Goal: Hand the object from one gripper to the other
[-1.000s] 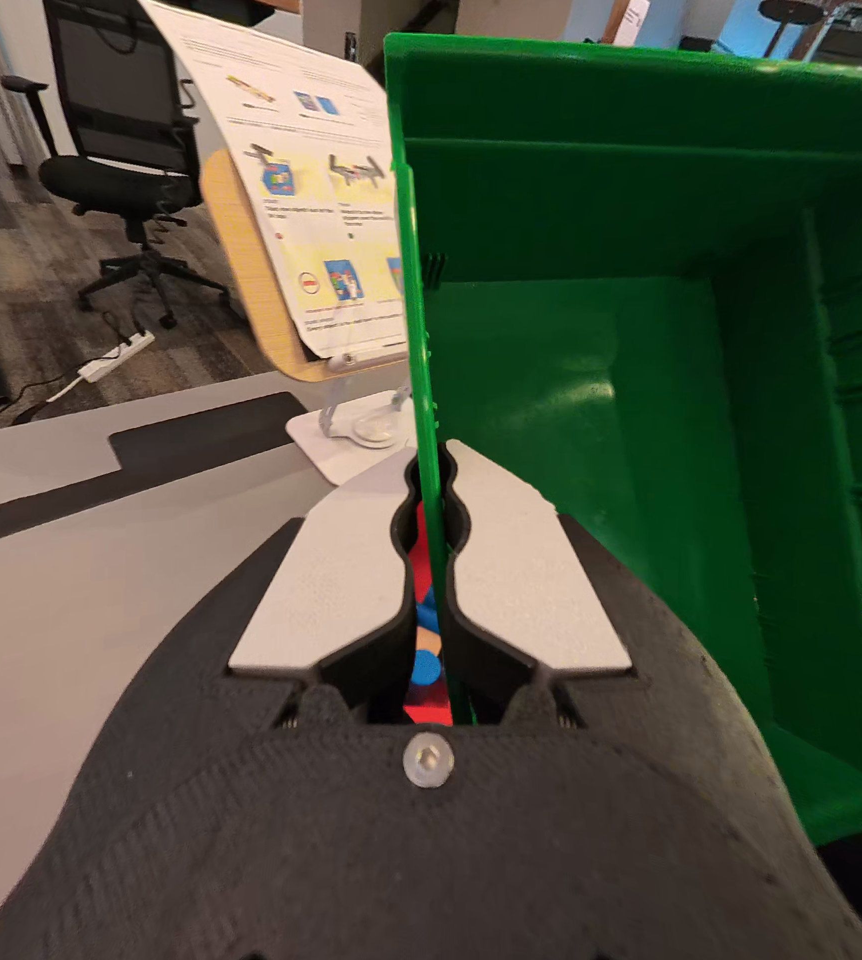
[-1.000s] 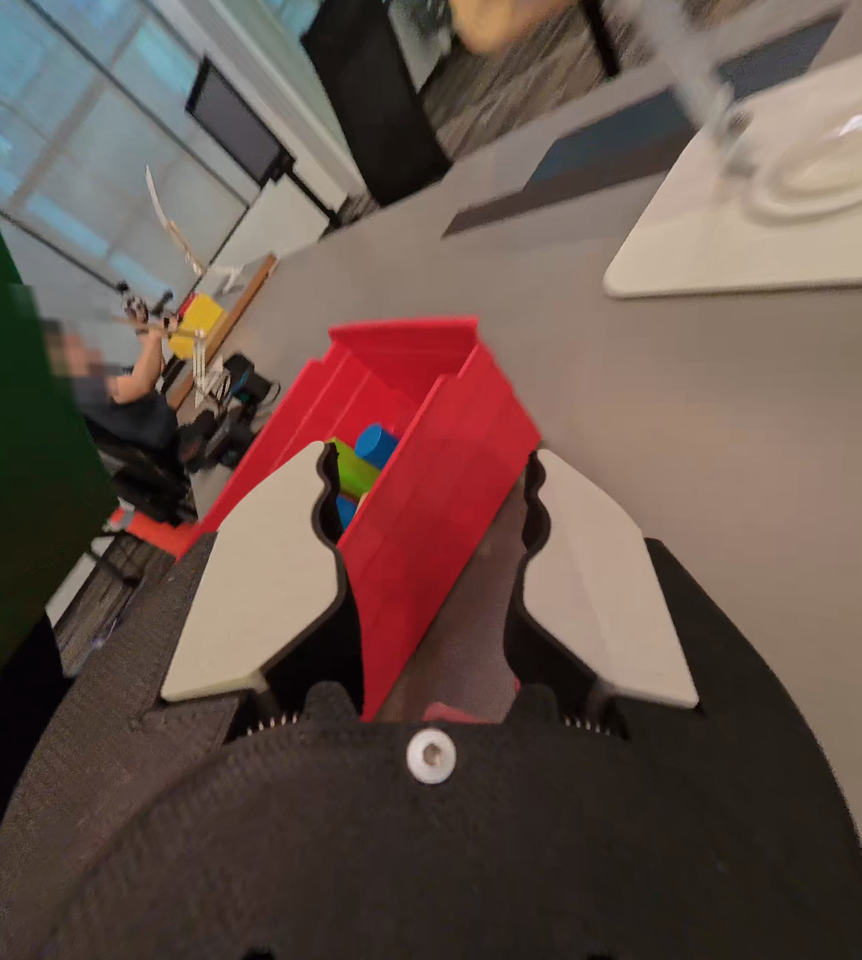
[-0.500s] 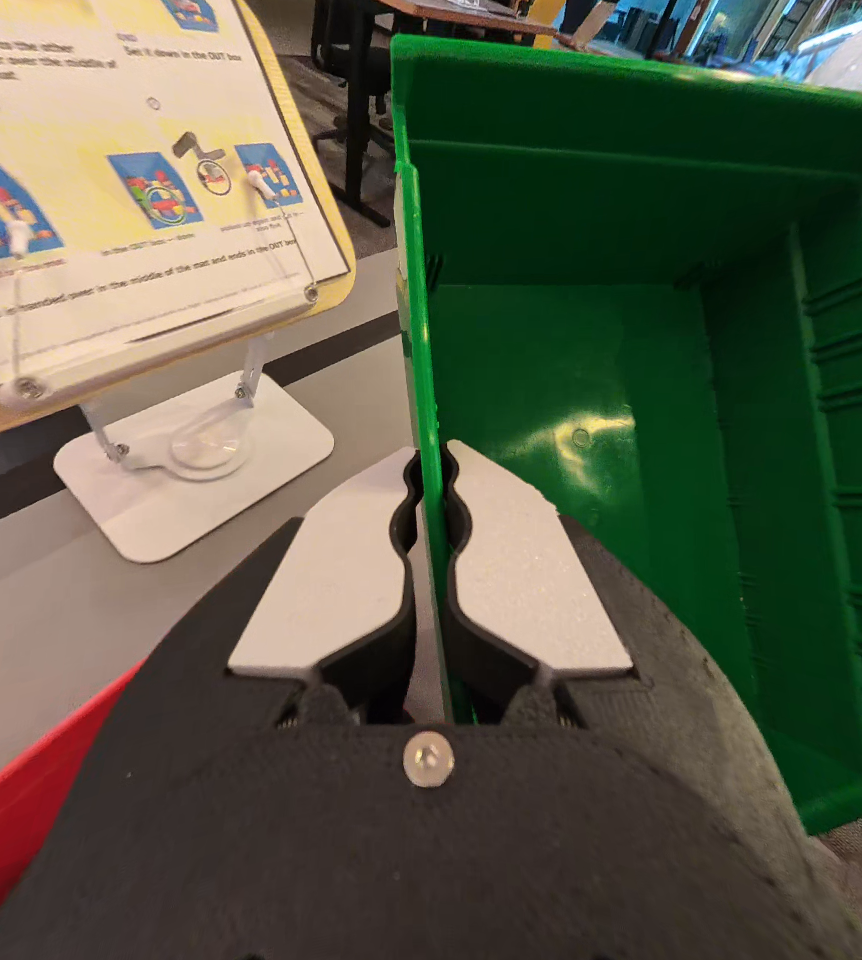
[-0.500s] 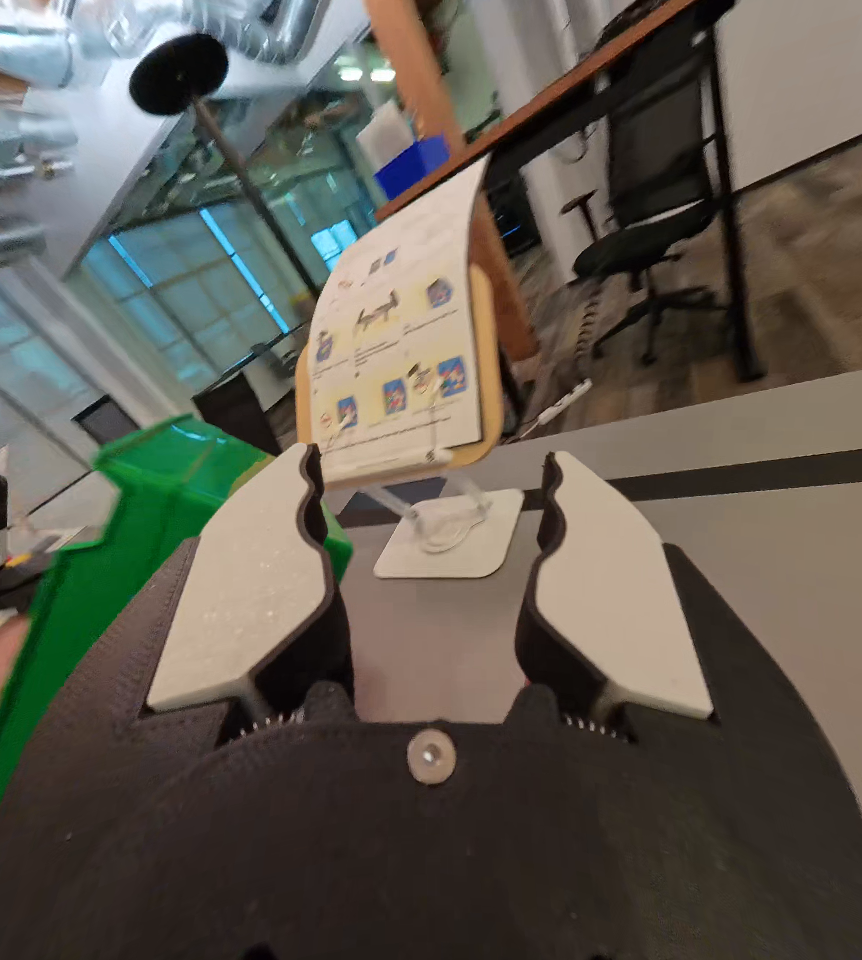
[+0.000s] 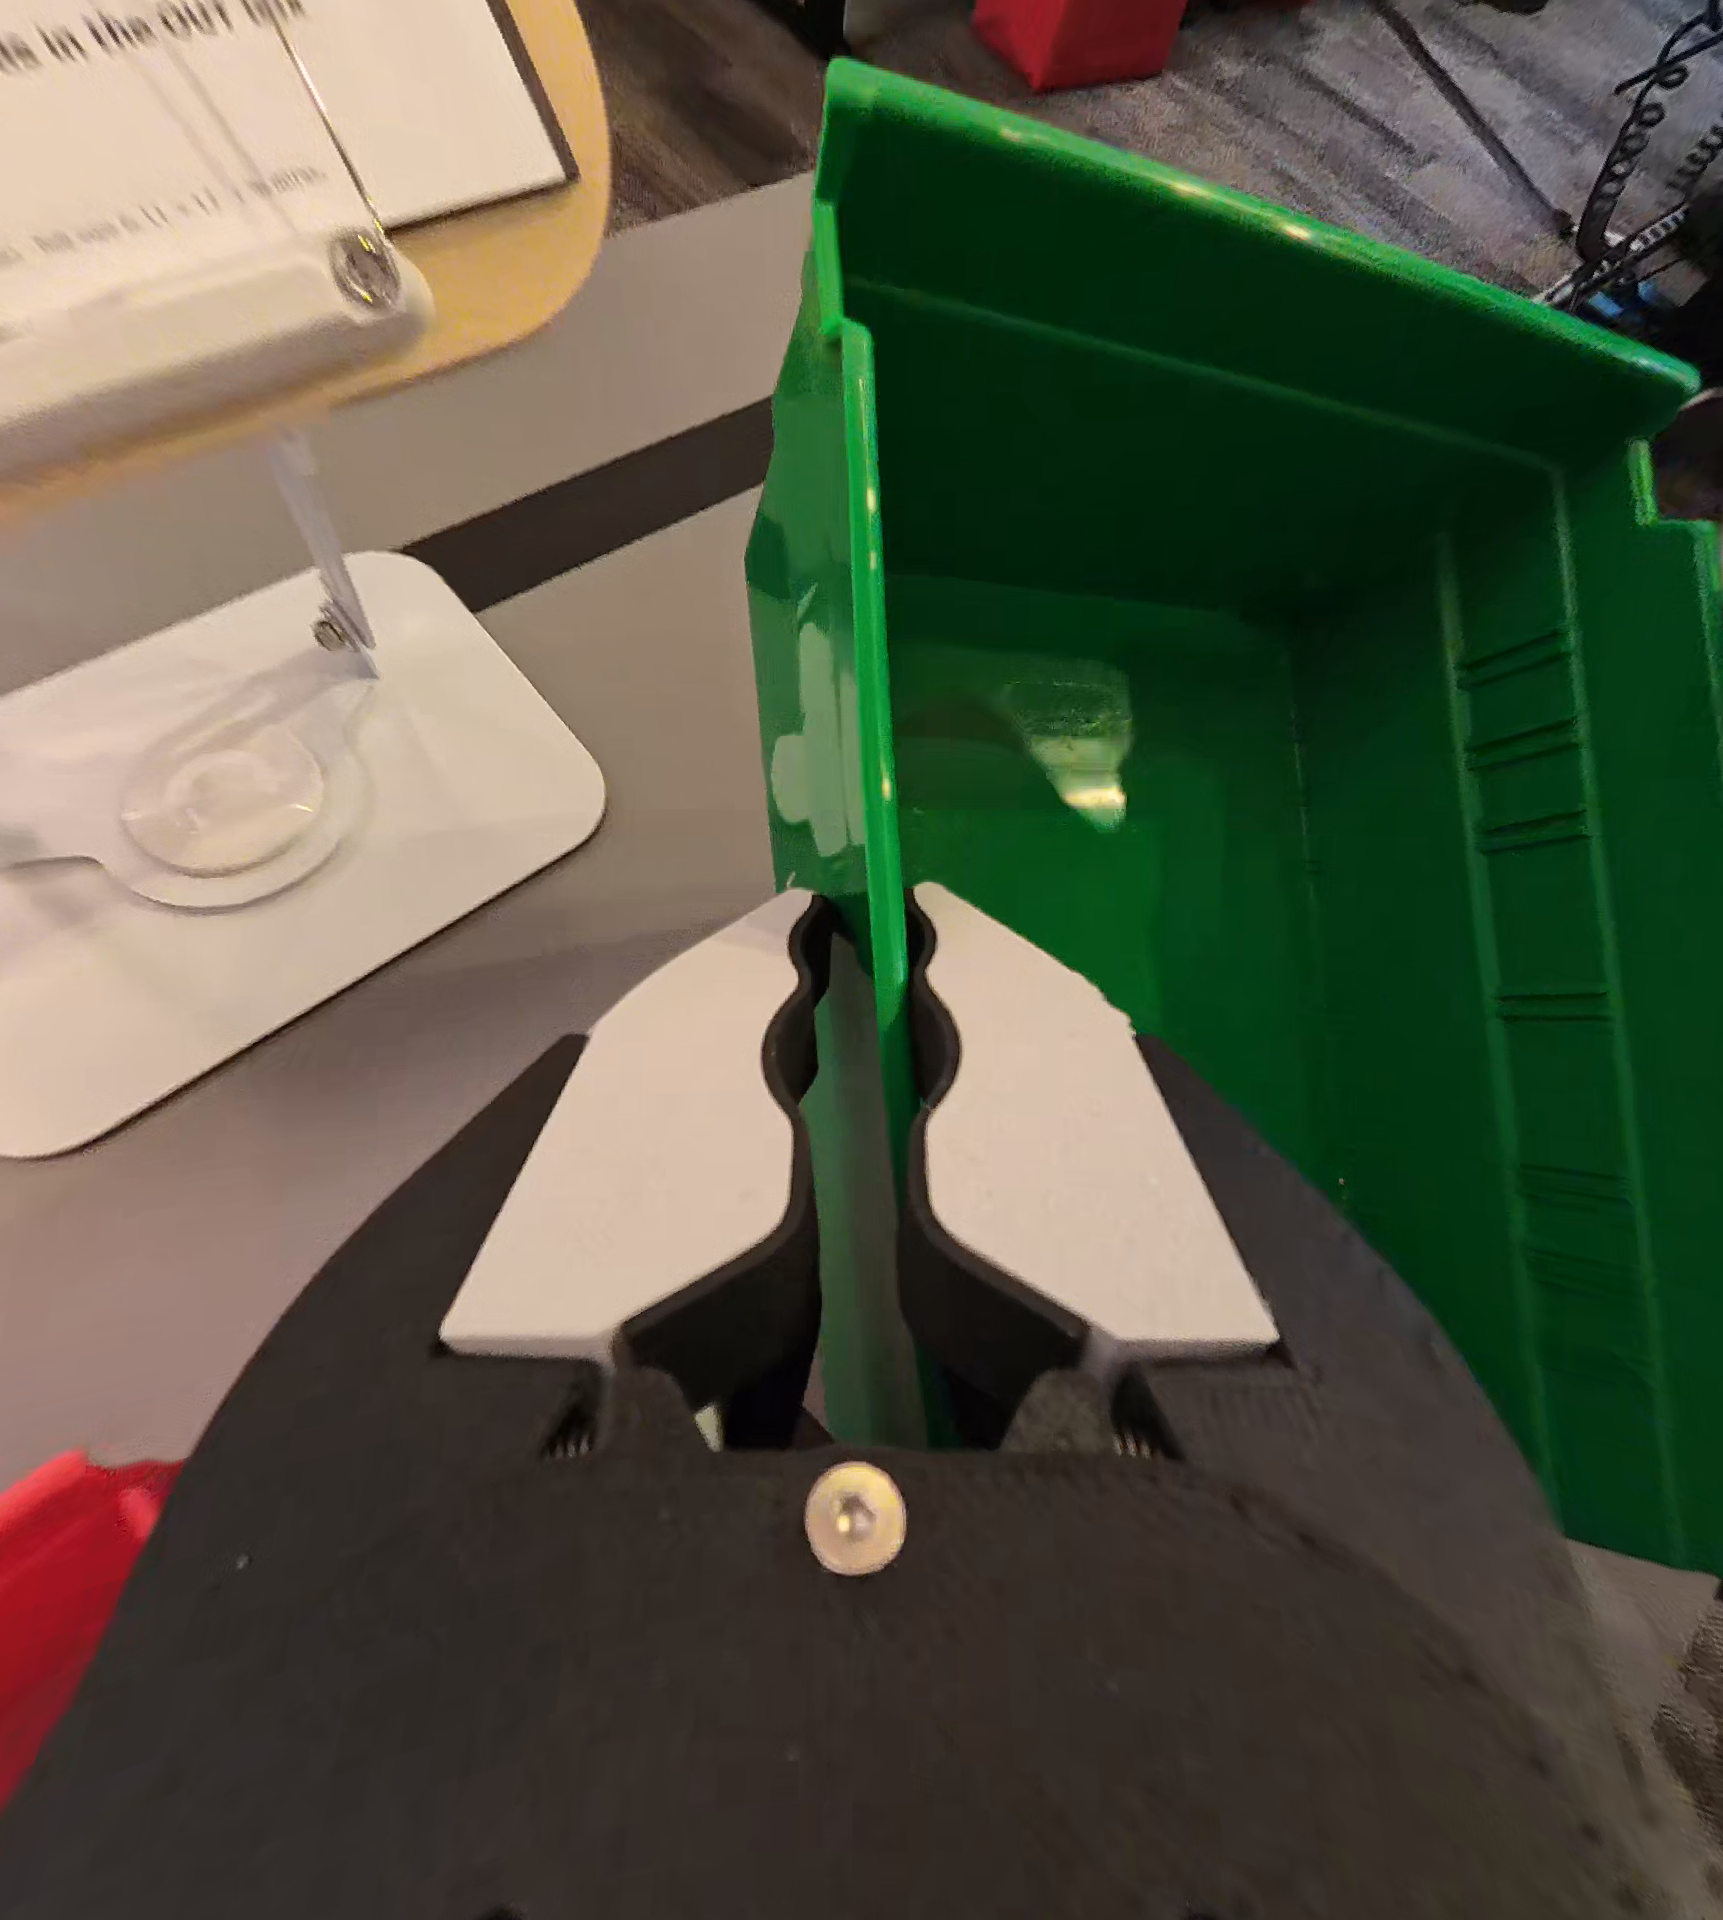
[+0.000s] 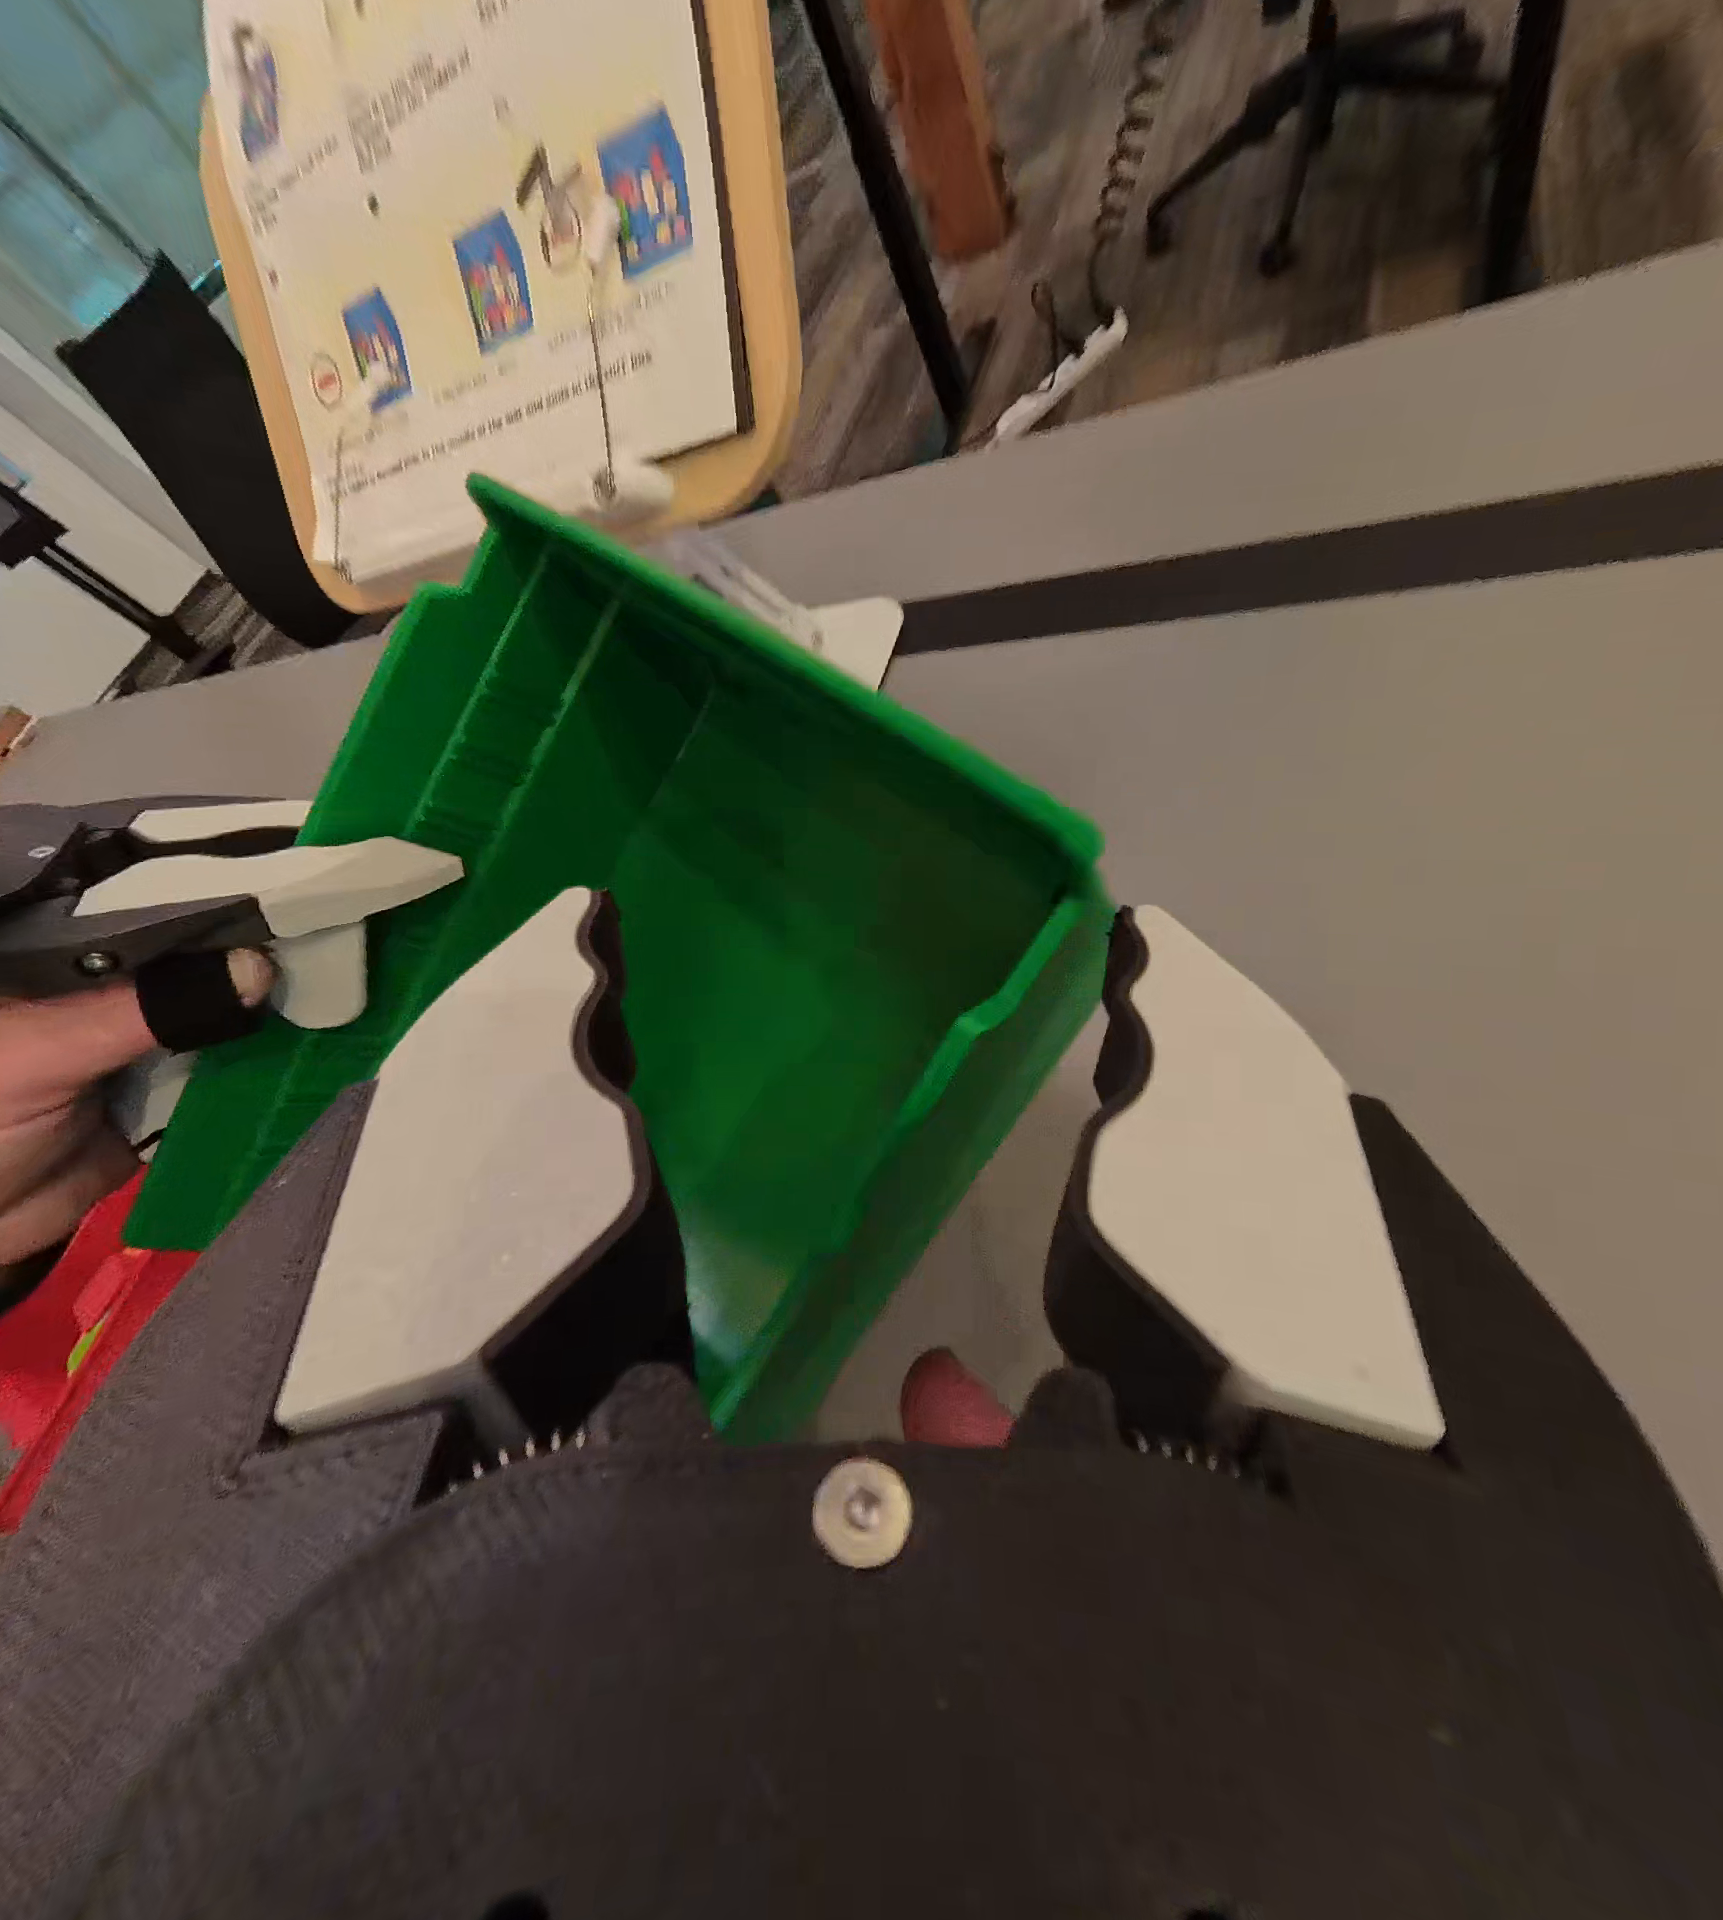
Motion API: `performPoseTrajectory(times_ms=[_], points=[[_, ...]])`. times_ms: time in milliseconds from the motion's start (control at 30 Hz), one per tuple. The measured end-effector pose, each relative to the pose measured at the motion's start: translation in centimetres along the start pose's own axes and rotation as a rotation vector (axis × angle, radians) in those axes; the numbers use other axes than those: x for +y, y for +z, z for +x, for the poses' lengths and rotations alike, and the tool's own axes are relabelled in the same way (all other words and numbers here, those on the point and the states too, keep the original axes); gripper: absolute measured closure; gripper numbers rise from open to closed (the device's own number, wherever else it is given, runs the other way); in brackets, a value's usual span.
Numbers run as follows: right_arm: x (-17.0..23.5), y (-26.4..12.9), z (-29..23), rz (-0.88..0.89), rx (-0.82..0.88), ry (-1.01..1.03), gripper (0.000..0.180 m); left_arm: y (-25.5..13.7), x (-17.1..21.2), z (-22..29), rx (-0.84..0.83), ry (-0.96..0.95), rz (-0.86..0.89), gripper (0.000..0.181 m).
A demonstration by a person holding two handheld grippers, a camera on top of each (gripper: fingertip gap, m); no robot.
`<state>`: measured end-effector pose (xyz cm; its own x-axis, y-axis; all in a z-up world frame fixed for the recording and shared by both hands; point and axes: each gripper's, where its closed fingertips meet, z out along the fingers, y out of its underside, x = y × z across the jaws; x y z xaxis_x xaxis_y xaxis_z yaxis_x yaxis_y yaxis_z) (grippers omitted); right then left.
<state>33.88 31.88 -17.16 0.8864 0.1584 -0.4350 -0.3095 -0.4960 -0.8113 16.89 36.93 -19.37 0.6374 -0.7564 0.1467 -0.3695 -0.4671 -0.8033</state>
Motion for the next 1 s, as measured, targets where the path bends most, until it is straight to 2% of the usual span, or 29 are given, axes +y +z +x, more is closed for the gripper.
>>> performPoseTrajectory(times_ms=[267, 367, 467, 600, 667, 900, 1000], points=[[2.6, 2.6, 1.9, -0.046, 0.043, 0.028, 0.080, 3.3, 4.6, 1.0, 0.037, -0.087, -0.151, 0.166], [3.4, 3.0, 2.2, -0.078, 0.044, 0.023, 0.084, 3.4, 6.3, 1.7, 0.047, -0.072, -0.200, 0.163], [4.3, 3.3, 2.5, -0.117, 0.049, 0.000, 0.086, 3.1, 7.9, 3.1, 0.102, -0.064, -0.261, 0.149], [6.1, 3.7, 2.8, -0.208, 0.083, -0.067, 0.091, 1.9, 10.6, 5.4, 0.132, 0.100, -0.400, 0.117], [6.7, 3.9, 3.0, -0.240, 0.105, -0.095, 0.095, 1.4, 11.9, 6.3, 0.155, 0.142, -0.451, 0.108], [6.9, 3.5, 2.5, -0.264, 0.079, -0.100, 0.097, -0.5, 11.0, 6.9, 0.206, 0.130, -0.390, 0.094], [6.7, 3.3, 2.6, -0.260, 0.103, -0.133, 0.098, -2.8, 9.8, 7.3, 0.222, 0.187, -0.337, 0.088]])
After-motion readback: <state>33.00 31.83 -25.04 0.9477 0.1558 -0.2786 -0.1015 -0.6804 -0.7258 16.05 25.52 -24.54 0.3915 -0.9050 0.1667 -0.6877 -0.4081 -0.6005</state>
